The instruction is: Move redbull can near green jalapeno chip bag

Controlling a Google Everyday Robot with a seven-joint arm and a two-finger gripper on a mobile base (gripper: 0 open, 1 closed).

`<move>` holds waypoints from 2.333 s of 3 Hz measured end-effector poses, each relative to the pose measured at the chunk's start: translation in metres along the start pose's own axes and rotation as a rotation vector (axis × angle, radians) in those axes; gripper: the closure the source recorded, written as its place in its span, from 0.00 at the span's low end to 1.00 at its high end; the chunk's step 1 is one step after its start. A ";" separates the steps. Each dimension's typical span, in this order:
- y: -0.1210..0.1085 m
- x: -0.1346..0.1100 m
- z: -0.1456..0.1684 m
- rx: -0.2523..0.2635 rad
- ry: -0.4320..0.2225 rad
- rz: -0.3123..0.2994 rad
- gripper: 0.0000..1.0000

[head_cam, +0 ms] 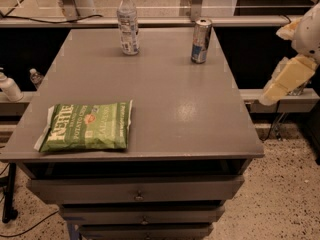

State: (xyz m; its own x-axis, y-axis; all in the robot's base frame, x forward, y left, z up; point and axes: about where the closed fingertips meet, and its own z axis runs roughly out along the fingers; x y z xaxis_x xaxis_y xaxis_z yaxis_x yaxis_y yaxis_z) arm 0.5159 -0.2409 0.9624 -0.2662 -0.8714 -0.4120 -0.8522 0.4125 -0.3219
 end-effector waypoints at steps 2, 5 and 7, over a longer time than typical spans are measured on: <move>-0.087 -0.015 0.078 0.045 -0.264 0.201 0.00; -0.104 -0.027 0.133 -0.015 -0.418 0.369 0.00; -0.149 -0.052 0.162 0.055 -0.662 0.399 0.00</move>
Offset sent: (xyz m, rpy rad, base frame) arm 0.1828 0.0023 -0.0522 0.4987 -0.1302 -0.1565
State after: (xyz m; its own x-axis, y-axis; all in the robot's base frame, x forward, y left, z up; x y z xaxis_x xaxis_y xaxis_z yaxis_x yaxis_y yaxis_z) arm 0.7294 -0.2146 0.8939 -0.2089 -0.3209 -0.9238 -0.7201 0.6896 -0.0767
